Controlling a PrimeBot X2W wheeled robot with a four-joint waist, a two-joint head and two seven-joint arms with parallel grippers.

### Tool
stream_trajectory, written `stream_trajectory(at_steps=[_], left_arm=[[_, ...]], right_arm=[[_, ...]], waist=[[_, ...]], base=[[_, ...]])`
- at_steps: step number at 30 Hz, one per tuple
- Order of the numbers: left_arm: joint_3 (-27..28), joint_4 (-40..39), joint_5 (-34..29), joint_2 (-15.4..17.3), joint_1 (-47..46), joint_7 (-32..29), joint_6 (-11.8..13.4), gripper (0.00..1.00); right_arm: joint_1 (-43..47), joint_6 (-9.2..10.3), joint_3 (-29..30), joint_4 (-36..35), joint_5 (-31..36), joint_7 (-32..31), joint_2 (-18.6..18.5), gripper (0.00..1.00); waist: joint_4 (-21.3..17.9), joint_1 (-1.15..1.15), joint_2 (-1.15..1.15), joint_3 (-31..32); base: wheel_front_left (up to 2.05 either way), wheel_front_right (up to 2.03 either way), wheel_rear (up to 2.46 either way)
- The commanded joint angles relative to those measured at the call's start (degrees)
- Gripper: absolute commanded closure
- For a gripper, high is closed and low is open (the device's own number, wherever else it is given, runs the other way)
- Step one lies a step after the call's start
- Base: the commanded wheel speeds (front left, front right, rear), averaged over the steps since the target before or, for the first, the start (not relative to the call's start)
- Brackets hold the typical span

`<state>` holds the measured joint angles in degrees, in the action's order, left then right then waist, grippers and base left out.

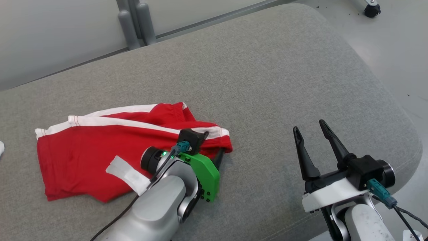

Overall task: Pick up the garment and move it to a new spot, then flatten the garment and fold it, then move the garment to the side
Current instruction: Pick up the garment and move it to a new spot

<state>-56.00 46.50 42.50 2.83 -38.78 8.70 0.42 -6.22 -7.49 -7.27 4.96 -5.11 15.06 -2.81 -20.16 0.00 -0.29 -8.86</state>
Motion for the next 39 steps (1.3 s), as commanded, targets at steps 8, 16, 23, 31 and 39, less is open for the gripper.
stream_trajectory(at_steps=[8,16,23,31,39], left_arm=[[-6.2,-0.6,5.5,0.1,-2.3,1.7,1.0,0.00],[-10.3,-0.5,7.9,0.1,-3.5,3.0,0.3,0.00],[-9.9,0.6,10.4,0.1,-4.5,4.2,1.7,0.00],[-2.9,9.2,14.8,2.9,-5.6,6.0,2.9,0.00],[3.2,16.0,20.8,5.3,-8.0,4.2,2.0,0.00]], right_arm=[[-0.8,0.00,1.4,0.1,-0.3,0.2,-0.2,0.00],[0.9,0.00,3.4,0.5,0.7,0.2,-0.2,0.00],[1.6,0.00,3.7,0.4,1.1,0.2,-0.2,0.00],[2.2,0.00,3.2,-0.2,1.3,0.2,-0.2,0.00],[0.6,0.00,2.5,-1.1,1.6,0.2,-0.2,0.00]], waist=[[1.5,0.00,0.29,0.2],[6.7,0.00,0.29,3.5],[9.5,0.00,0.29,5.2],[10.0,0.00,0.29,5.3],[8.3,0.00,0.29,1.6]], base=[[0.00,0.00,0.00],[0.00,0.00,0.00],[0.00,0.00,0.00],[0.00,0.00,0.00],[0.00,0.00,0.00]])
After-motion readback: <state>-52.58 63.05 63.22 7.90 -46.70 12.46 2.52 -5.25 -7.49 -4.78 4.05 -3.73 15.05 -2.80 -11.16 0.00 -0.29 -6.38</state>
